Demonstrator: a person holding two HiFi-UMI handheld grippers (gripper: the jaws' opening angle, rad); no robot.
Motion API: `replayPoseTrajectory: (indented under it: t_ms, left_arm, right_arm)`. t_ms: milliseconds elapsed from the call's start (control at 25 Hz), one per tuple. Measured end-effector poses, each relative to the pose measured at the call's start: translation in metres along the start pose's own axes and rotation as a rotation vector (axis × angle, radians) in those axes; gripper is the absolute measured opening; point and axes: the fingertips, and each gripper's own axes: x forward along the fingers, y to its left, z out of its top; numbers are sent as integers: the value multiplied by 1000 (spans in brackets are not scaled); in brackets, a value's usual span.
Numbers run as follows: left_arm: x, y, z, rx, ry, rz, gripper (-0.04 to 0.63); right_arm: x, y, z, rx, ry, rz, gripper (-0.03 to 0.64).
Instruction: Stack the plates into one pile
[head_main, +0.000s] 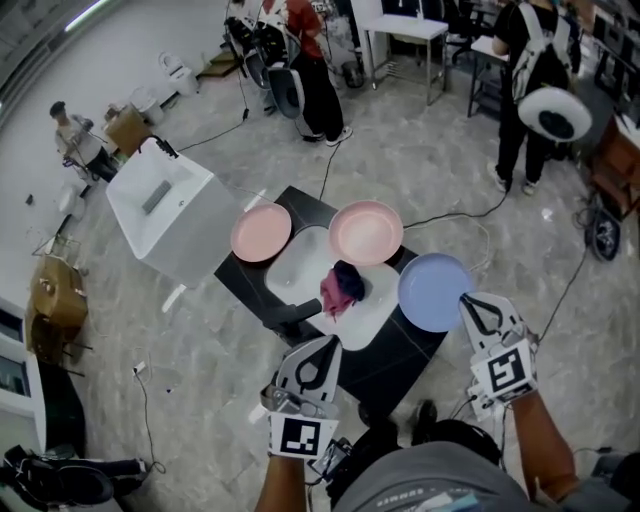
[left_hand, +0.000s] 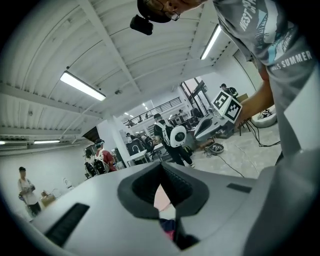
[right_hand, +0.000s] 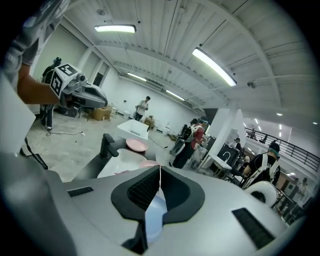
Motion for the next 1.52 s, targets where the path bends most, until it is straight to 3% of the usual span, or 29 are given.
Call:
replayPoseTrajectory:
  t_ms: [400,760,1240,1520]
  left_arm:
    - [18,29,-26,3,-35,-74,2]
    - [45,34,-34,1,6,-74,2]
    - [92,38,-50,-4,128,-25,2]
    - [111,38,-62,-18,190,-9,2]
  right_arm:
    - [41,-11,-19,38,94,-84,31]
    - [74,-44,-83,90,210,-105,41]
    - [149,-71,-227,163,386,-13,92]
    - [176,-66,-286,267,455,69,105]
